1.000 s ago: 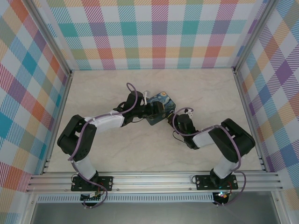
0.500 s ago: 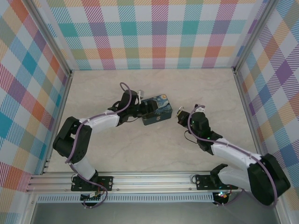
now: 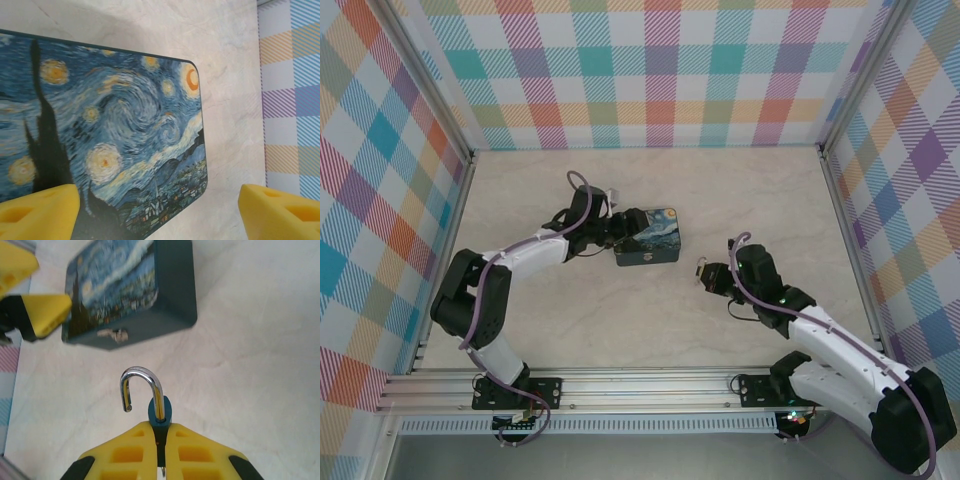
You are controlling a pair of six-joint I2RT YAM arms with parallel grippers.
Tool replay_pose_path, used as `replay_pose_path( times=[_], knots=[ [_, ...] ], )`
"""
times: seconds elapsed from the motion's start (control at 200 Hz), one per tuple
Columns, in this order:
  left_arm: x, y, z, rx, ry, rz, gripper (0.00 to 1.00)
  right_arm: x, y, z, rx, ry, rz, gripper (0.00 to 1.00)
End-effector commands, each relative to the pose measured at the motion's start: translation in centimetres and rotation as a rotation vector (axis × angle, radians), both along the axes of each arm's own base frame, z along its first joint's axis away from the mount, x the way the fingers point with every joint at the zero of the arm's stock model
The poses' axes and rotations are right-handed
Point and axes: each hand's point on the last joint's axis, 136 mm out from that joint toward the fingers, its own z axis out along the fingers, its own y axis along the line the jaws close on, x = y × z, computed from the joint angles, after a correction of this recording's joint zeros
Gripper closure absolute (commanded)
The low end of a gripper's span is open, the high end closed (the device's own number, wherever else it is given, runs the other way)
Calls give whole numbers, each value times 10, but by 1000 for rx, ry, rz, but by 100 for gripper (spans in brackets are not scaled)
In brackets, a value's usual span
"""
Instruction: Unlock a padlock with a key
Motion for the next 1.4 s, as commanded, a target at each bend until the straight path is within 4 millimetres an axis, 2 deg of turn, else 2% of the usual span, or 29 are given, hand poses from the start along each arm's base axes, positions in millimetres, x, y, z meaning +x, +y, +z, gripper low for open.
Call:
replay_pose_path(
  times=[0.0, 0.11, 0.28, 0.44, 0.57, 0.705, 0.93, 1.02, 1.32, 1.34, 1.395],
  knots=[
    [-1, 16, 43, 37, -97, 17, 15, -16, 13, 9, 36, 67, 97, 91],
    [-8, 39, 75, 90, -209, 84, 13, -20, 20, 8, 58, 94, 135, 90],
    [-31, 100, 103, 204, -339, 299, 3, -21, 26, -3, 73, 148, 144, 90],
    [-60, 142, 113, 264, -409, 423, 0, -24, 42, -15, 135, 206, 170, 90],
    [-77, 166, 103, 282, -401, 511, 0, -29, 56, -23, 148, 254, 225, 90],
    [-89, 179, 89, 282, -371, 568, 0, -31, 67, -30, 166, 296, 275, 89],
    [-95, 183, 72, 253, -318, 609, 0, -27, 77, -49, 180, 360, 283, 89],
    [-94, 184, 69, 253, -303, 619, 0, -26, 83, -52, 192, 373, 306, 89],
    [-93, 187, 68, 259, -298, 636, 0, -26, 85, -75, 173, 438, 306, 88],
    [-97, 188, 61, 282, -274, 629, 0, -26, 85, -77, 173, 440, 306, 88],
    [-97, 189, 60, 287, -274, 629, 0, -26, 85, -81, 171, 450, 302, 88]
  ],
)
